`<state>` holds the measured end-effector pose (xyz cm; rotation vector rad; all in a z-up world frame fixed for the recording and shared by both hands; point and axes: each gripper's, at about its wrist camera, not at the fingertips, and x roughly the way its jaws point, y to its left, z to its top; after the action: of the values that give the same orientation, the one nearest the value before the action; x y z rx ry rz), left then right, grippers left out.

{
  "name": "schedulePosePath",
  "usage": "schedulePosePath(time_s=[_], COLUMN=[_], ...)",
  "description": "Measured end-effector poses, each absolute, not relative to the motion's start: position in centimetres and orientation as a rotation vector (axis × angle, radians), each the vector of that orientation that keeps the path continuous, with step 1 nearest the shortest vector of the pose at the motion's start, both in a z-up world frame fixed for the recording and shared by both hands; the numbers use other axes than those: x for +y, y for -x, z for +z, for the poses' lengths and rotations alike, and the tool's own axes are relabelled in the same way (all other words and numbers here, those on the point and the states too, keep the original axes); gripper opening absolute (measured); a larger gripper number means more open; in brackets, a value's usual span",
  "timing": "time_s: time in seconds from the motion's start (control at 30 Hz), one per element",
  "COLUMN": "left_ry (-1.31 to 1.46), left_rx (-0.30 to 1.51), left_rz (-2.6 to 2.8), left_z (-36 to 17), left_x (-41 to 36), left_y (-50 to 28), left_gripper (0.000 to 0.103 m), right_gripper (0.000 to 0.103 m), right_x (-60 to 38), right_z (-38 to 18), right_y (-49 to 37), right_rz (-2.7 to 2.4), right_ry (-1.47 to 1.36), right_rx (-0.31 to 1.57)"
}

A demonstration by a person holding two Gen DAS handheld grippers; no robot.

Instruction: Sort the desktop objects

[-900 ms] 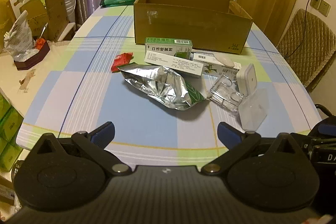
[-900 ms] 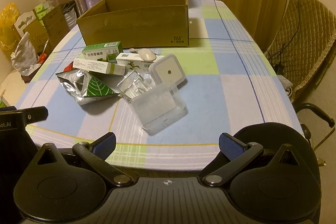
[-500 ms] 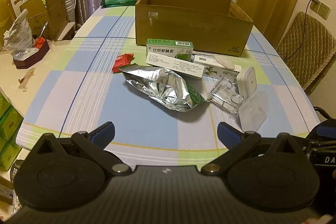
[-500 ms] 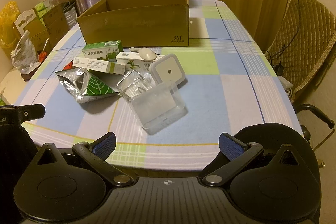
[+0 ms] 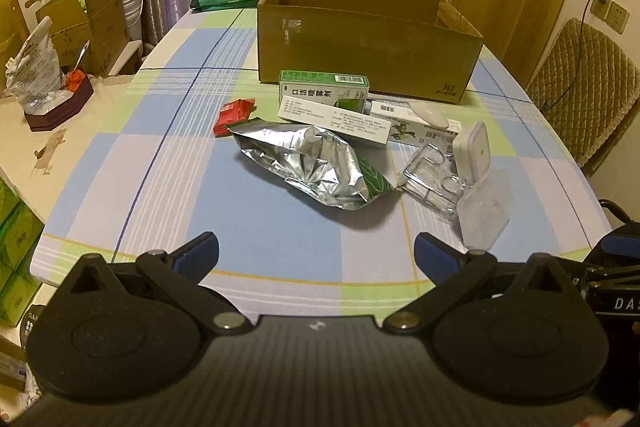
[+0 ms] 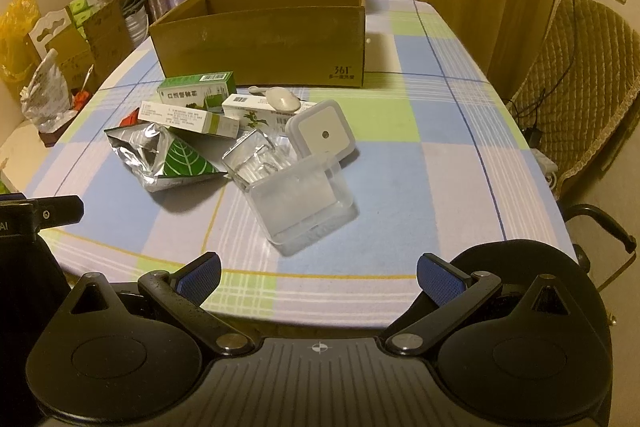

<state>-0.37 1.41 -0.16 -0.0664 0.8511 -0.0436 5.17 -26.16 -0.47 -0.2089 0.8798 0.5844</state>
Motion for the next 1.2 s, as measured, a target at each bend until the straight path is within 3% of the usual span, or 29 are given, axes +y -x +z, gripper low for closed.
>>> schedulePosePath(time_s=[0.63,0.97,1.2], left_ry=[0.061,0.039,0.029], left_rx=[0.852,0.861,0.873], left_rz=[-0.054,-0.065,-0.088], left_z=[-0.5,-0.8,-1.2], left_x=[1.9,1.9,1.6], left_y=[-0.4,-1.7,-3.0], left_gripper=[0.102,0.102,0.102], right_gripper=[0.101,0.101,0.101], right_x=[-25.6,-24.1,-23.2], right_z=[-0.8,-1.4,-2.1], right_y=[-6.0,-7.5,-9.8], right_rz=[0.658,0.787,0.857], right_ry=[0.221,0.373,0.419], right_rx=[0.855,0.795,0.857])
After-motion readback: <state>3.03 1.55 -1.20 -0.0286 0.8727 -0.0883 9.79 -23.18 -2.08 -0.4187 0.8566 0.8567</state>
